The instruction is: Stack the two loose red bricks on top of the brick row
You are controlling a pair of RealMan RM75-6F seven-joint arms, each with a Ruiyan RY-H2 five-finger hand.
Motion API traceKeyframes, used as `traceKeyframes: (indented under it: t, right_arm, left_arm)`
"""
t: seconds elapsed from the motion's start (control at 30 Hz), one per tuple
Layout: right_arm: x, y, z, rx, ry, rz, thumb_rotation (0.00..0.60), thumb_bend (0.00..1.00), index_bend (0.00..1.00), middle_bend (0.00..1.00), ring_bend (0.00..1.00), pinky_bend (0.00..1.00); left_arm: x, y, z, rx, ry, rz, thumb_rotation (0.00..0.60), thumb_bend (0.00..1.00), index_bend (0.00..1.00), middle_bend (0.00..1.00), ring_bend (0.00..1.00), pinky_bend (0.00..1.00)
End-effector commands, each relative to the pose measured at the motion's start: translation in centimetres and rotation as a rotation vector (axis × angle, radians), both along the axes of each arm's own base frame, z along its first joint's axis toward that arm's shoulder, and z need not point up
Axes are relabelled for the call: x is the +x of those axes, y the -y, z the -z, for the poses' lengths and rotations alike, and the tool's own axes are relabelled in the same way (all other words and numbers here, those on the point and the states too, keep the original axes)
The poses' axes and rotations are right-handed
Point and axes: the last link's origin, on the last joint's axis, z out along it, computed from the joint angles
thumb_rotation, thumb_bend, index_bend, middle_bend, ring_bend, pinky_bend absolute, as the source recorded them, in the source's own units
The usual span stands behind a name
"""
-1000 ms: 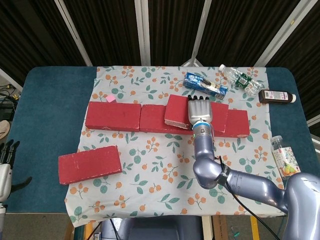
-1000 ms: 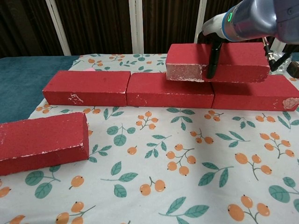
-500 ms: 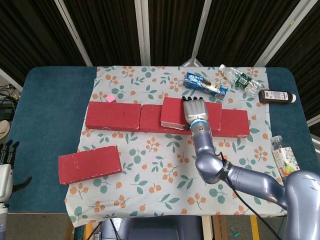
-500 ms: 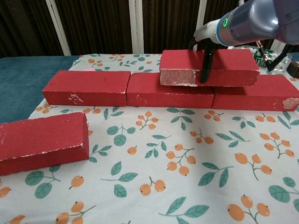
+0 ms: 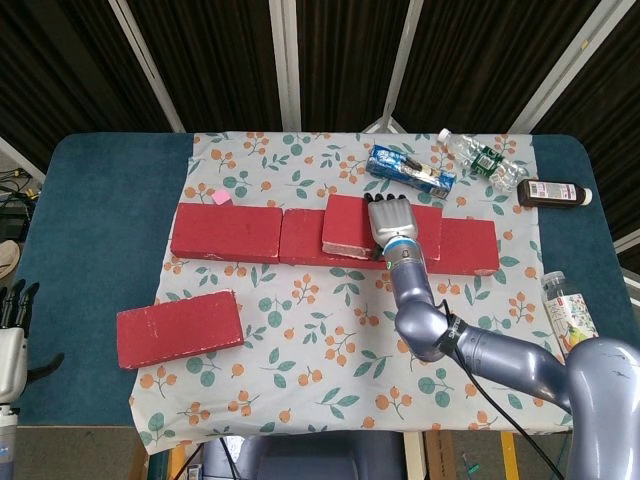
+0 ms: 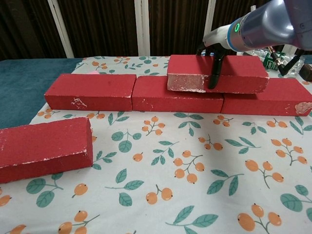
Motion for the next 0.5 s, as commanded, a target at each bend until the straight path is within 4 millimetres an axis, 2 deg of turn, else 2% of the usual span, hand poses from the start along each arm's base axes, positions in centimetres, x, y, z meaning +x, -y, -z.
traceKeyframes:
  t: [0.03,0.5]
  right_arm:
    - [0.00,0.07,0.14,0.003,0.005,-0.003,0.600,0.15,0.33,0.41,0.43,0.22]
    - [-0.54,0.23,0.80,0.017,0.006,0.001,0.600,0.15,0.33,0.42,0.43,0.22]
  left_arm:
    - [0.01,0.01,0.01,0.001,0.001,0.000,0.600,0.01,0.04,0.01,0.00,0.14]
    - [-0.01,-0.08,0.05,0.004,-0.003,-0.002,0.600,0.01,0.04,0.01,0.00,0.14]
